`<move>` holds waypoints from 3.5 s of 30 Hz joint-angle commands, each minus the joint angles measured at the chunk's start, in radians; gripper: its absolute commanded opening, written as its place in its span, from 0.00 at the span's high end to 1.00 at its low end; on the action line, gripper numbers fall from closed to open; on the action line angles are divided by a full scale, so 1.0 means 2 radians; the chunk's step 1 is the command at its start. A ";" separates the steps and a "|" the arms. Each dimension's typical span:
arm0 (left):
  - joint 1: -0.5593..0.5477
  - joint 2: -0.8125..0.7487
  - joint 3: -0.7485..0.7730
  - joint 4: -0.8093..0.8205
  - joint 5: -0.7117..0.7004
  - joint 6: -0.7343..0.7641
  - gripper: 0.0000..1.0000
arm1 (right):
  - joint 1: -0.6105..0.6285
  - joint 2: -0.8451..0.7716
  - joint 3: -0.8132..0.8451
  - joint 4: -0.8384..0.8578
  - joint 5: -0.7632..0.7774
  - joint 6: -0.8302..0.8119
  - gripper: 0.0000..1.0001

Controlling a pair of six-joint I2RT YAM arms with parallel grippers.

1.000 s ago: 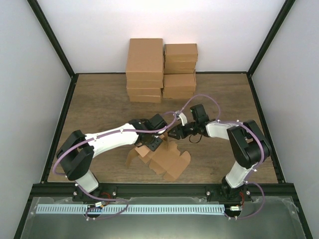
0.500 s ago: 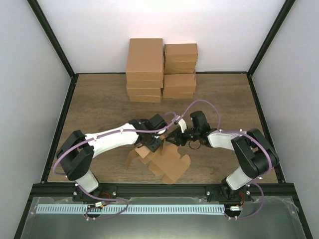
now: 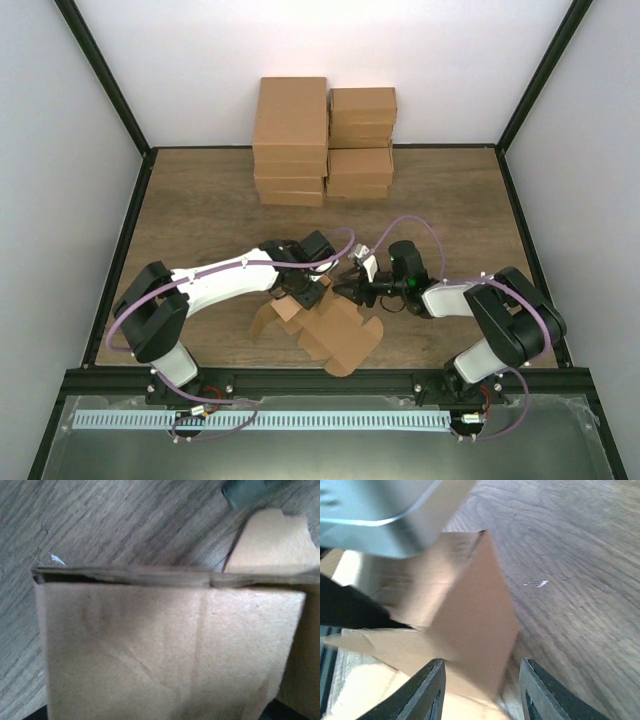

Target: Fold the paper box

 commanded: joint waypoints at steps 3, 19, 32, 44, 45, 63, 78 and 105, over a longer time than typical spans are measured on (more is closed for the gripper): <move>0.001 -0.011 -0.006 0.032 0.017 0.005 0.44 | 0.024 0.013 0.000 0.064 -0.039 -0.017 0.57; 0.001 -0.018 -0.013 0.035 0.020 0.003 0.44 | 0.052 0.000 -0.012 0.059 -0.042 -0.032 0.57; 0.002 -0.017 -0.008 0.035 0.024 0.003 0.44 | 0.074 -0.014 -0.028 0.092 -0.010 -0.034 0.56; 0.001 -0.025 -0.009 0.037 0.043 0.003 0.44 | 0.075 -0.019 -0.031 0.097 0.019 -0.037 0.56; 0.001 -0.026 -0.009 0.037 0.046 0.004 0.44 | 0.075 -0.016 -0.030 0.097 0.028 -0.037 0.56; 0.007 -0.050 -0.013 0.040 0.095 0.002 0.44 | 0.075 0.021 -0.015 0.112 0.043 -0.035 0.57; 0.008 -0.055 -0.016 0.042 0.123 0.005 0.44 | 0.087 0.039 -0.010 0.136 0.084 -0.027 0.72; 0.026 -0.120 -0.031 0.058 0.162 -0.013 0.13 | 0.088 0.012 -0.020 0.127 0.126 -0.026 0.99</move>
